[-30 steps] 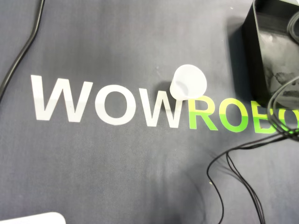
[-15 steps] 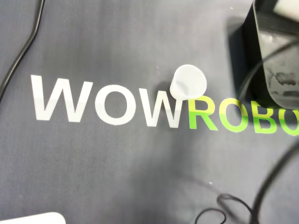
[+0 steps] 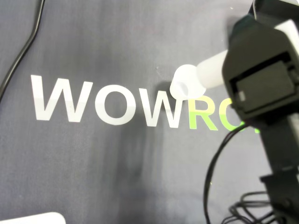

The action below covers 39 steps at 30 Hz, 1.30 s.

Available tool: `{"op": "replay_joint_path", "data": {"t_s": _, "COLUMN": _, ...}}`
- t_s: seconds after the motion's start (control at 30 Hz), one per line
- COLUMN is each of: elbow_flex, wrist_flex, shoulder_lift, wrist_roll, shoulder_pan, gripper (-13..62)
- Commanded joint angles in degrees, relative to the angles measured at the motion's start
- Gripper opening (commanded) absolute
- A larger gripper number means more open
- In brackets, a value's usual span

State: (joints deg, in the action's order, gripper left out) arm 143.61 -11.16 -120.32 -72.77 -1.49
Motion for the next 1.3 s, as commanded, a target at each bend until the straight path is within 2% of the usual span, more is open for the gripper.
{"op": "replay_joint_path", "data": {"t_s": 0.0, "elbow_flex": -1.4, "wrist_flex": -9.3, "shoulder_lift": 3.3, "wrist_roll": -6.6, "shoulder_pan": 0.3, "gripper": 6.2}}
{"op": "replay_joint_path", "data": {"t_s": 0.2, "elbow_flex": -0.5, "wrist_flex": -21.0, "shoulder_lift": 13.3, "wrist_roll": -13.5, "shoulder_pan": 1.8, "gripper": 6.2}}
{"op": "replay_joint_path", "data": {"t_s": 0.37, "elbow_flex": -0.6, "wrist_flex": -26.8, "shoulder_lift": 18.4, "wrist_roll": -13.7, "shoulder_pan": 1.4, "gripper": 6.2}}
{"op": "replay_joint_path", "data": {"t_s": 1.27, "elbow_flex": -2.1, "wrist_flex": -36.6, "shoulder_lift": 33.6, "wrist_roll": -15.9, "shoulder_pan": -0.3, "gripper": 6.2}}
